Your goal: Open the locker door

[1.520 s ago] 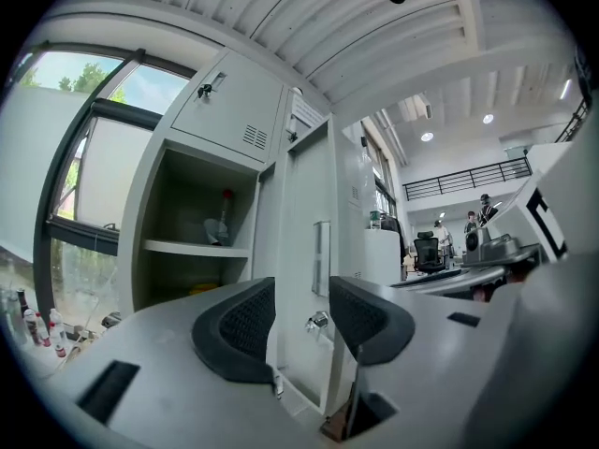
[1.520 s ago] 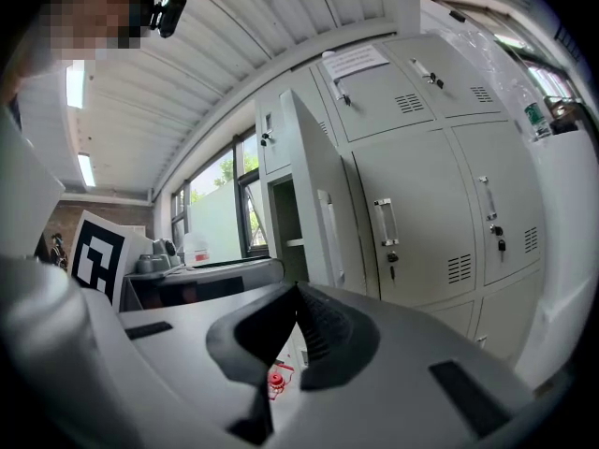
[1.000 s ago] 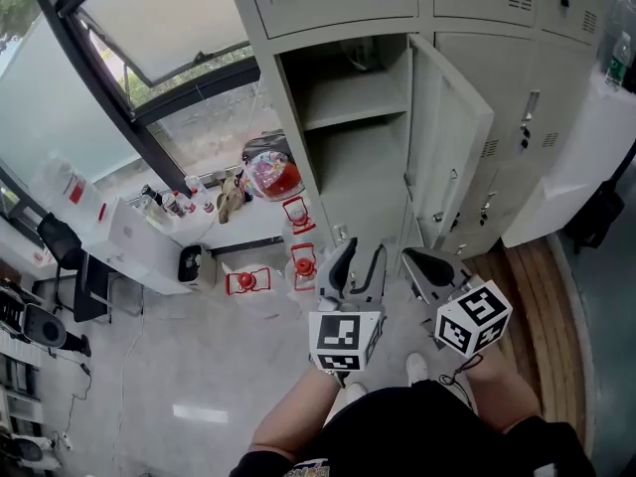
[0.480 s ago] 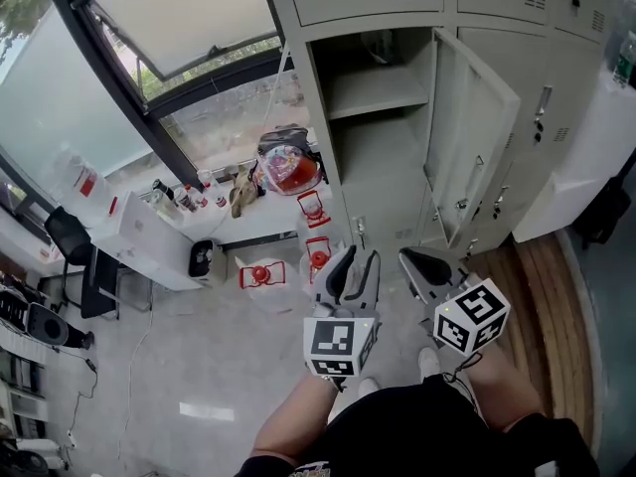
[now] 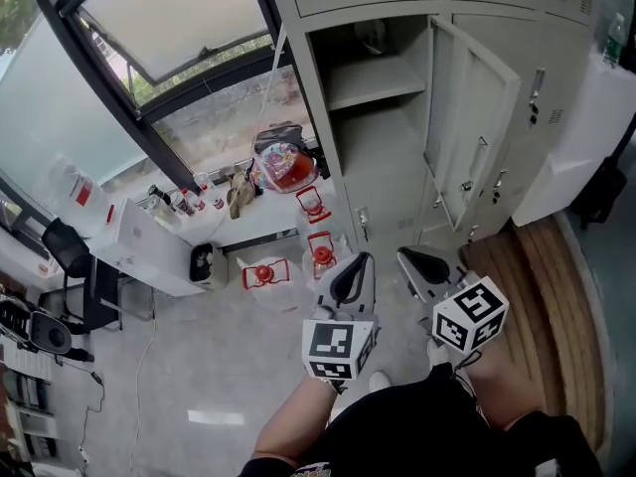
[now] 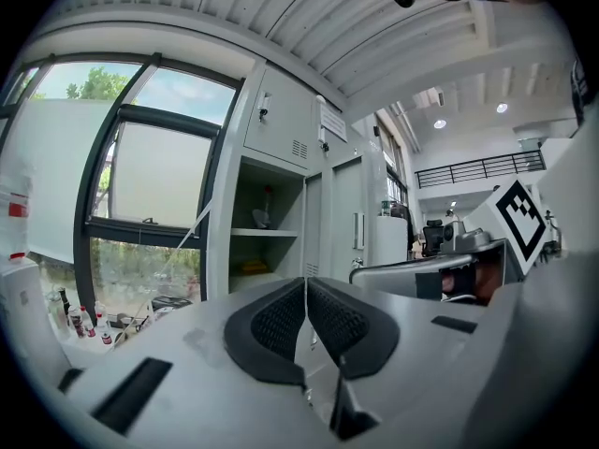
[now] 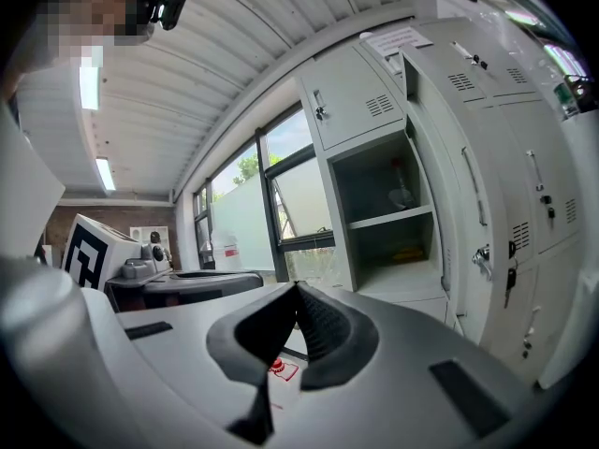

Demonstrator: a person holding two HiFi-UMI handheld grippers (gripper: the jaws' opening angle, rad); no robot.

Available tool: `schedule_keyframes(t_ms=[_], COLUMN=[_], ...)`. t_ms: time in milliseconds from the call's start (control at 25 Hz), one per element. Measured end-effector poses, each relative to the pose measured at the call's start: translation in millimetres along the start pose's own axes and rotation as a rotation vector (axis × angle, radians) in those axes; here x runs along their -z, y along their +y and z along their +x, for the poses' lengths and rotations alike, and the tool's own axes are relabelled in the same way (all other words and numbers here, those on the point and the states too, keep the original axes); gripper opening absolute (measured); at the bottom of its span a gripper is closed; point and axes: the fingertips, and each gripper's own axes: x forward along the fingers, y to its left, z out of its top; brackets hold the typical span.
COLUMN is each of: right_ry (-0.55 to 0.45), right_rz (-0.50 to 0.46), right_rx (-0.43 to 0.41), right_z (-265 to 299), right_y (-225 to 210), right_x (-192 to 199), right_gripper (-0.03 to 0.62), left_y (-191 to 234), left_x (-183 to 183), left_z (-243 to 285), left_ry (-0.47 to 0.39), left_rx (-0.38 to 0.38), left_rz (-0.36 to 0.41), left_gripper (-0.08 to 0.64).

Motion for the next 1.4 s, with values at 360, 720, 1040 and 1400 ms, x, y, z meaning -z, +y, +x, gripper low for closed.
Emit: schedule_keyframes(t_ms=[360, 720, 1040, 1400], right_ry=[0.006, 0.012, 0.017, 0.022], right_rz=[-0.022, -0.039, -0.054, -0.052], right_rx=[0.051, 0.077, 0.081, 0.077], right_z=[-11, -23, -26, -24], right_y=[11, 15, 12, 8], right_x=[5, 7, 7, 7], right_gripper=[0.054, 0.054, 0.054, 0.054], left_y=[-8, -16, -21, -19], left_x=[8, 7, 5, 5], left_z=[-13, -19, -17, -14], left_ry=[0.003, -0.002, -0.005, -0.001], left_rx=[0.064, 0.09, 0.1, 0.095], left_rz=[-0.016, -0.01, -0.008, -0.007], left_gripper=[0.023, 0.021, 0.022, 0.022])
